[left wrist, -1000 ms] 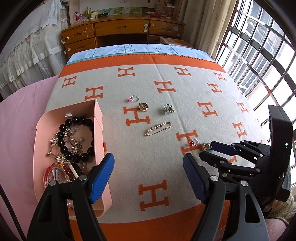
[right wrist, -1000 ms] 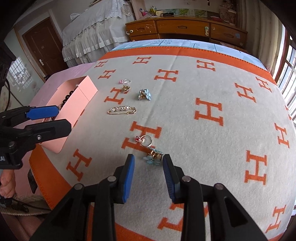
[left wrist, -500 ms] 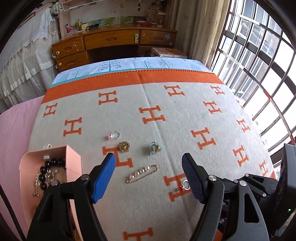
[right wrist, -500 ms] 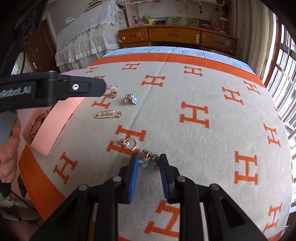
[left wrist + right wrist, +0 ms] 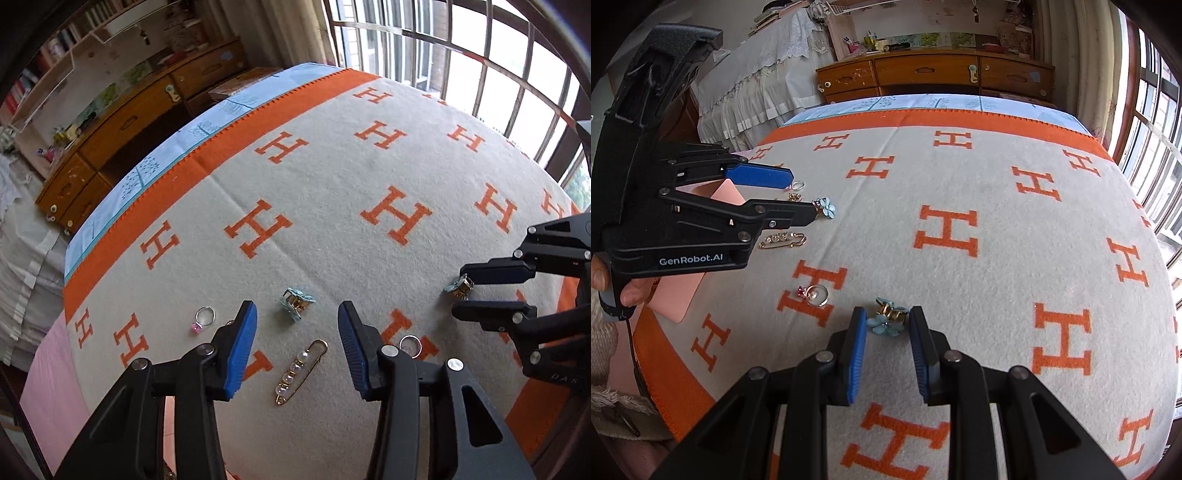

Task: Organize jewelry
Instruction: 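Grasp the blue flower brooch with the left tool while the right grasps the blue charm ring, then lower both blue pieces into the pink box and open both tools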

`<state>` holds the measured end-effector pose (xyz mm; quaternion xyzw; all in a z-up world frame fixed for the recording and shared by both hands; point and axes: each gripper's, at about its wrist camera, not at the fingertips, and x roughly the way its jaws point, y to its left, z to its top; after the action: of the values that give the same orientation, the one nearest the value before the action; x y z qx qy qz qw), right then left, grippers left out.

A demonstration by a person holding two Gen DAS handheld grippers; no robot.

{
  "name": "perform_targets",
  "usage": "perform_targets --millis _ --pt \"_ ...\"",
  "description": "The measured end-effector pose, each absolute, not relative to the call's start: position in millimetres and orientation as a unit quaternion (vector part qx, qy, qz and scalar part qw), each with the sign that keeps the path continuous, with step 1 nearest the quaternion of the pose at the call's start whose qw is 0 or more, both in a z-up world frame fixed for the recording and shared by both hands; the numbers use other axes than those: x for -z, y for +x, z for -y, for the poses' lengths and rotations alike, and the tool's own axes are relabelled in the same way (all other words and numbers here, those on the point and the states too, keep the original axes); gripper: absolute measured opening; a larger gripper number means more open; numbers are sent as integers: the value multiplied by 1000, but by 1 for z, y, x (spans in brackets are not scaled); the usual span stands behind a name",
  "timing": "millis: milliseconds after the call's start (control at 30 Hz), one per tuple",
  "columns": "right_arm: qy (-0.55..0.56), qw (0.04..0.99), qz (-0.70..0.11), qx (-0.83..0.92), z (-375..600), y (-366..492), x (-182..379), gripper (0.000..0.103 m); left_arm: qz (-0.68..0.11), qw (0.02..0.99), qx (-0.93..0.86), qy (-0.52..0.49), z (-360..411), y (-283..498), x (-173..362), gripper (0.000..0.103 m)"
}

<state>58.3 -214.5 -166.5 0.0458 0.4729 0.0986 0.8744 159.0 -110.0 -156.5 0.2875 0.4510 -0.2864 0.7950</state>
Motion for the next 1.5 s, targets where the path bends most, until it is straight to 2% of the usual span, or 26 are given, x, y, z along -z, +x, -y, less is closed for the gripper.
perform_targets --millis 200,500,767,900,1100,1267,1500 --pt "48 875 -472 -100 216 57 167 24 -457 760 308 344 119 168 168 43" --pt "50 875 -470 -103 216 58 167 24 -482 744 330 324 120 188 176 22" --pt "48 876 -469 -104 216 58 167 24 -476 758 315 317 118 188 176 21" --pt "48 876 -469 -103 216 58 167 24 -472 781 293 285 106 182 158 21" --pt "40 877 -468 -99 211 56 166 24 -461 830 236 210 62 160 100 21" --pt "43 876 -467 -113 201 55 160 24 -467 859 161 134 -8 144 57 21" --pt "44 883 -434 -175 159 54 121 24 -467 875 110 66 -90 122 54 21"
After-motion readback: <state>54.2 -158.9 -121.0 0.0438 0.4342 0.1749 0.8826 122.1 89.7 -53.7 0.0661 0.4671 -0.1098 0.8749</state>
